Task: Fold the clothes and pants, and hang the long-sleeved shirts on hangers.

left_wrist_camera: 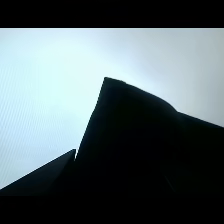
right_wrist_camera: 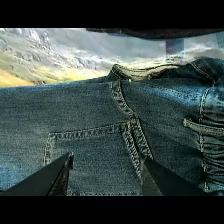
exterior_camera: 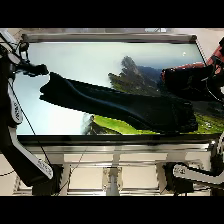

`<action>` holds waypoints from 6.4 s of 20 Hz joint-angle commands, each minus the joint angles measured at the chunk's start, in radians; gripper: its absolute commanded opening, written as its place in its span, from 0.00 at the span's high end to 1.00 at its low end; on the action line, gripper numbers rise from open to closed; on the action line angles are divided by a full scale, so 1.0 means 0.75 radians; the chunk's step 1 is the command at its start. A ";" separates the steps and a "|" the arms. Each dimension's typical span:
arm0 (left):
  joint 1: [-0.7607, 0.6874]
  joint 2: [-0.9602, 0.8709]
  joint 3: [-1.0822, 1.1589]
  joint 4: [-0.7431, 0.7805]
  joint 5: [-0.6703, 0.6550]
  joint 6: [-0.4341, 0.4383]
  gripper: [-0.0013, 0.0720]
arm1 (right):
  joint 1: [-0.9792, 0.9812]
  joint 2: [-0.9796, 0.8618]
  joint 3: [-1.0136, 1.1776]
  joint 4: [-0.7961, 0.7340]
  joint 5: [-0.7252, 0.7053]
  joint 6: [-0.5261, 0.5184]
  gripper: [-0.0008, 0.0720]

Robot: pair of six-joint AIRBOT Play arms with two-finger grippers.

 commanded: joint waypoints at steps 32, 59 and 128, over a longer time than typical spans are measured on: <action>0.046 0.040 0.008 0.262 -0.508 -0.244 0.96 | 0.203 0.000 0.002 -0.005 -0.023 -0.066 0.35; -1.133 0.067 0.007 0.165 -0.723 -0.330 0.94 | 0.203 0.000 0.002 0.074 0.103 -0.068 0.35; -1.185 0.235 -0.260 -0.290 -0.246 -0.563 0.95 | 0.203 -0.001 0.001 0.083 0.136 -0.124 0.35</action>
